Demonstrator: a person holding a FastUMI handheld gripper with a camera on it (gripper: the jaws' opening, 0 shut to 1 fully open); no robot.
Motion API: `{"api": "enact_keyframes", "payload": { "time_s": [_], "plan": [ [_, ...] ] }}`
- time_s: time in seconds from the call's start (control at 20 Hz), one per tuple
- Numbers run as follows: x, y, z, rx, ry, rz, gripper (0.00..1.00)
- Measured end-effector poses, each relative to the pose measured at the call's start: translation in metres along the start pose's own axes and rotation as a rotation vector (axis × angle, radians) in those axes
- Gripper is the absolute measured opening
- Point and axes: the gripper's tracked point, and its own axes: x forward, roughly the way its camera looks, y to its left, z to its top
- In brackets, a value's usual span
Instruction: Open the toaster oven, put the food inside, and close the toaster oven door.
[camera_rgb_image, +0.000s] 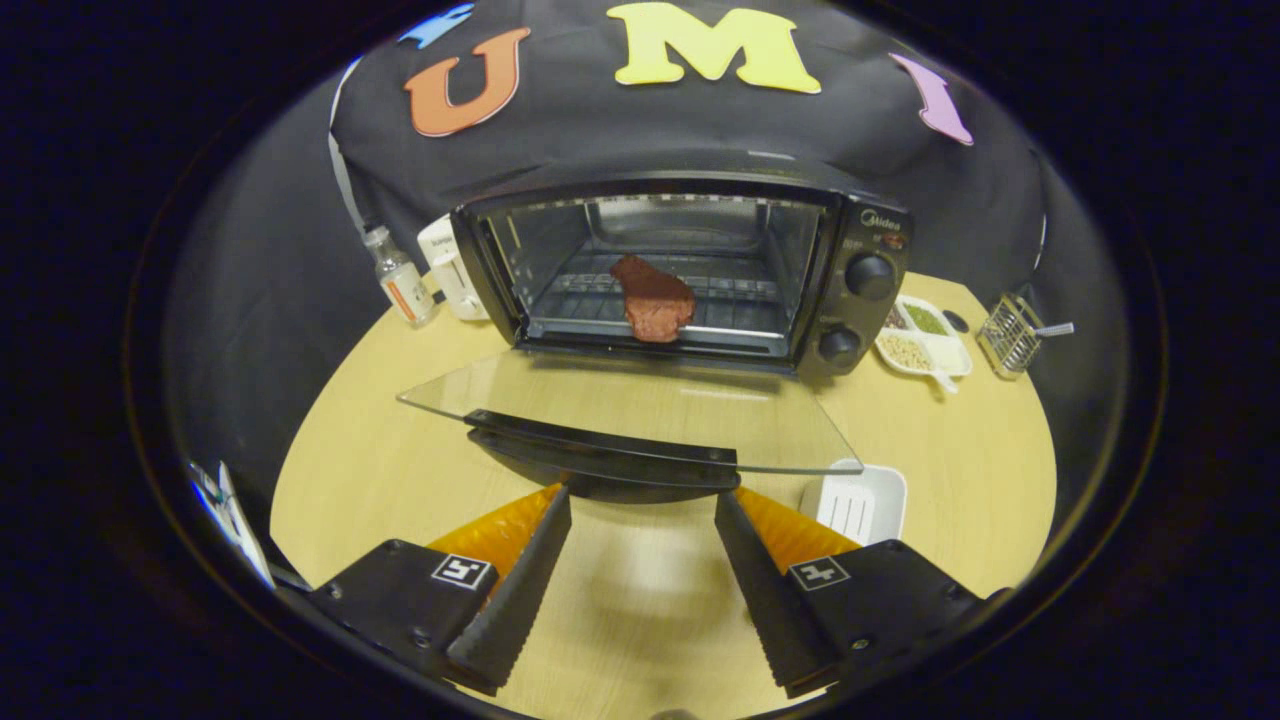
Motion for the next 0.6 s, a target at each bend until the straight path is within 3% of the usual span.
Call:
{"api": "enact_keyframes", "payload": {
  "time_s": [0.6],
  "plan": [
    [-0.01, -0.001, 0.099, 0.027, -0.143, -0.004, 0.97]
  ]
}}
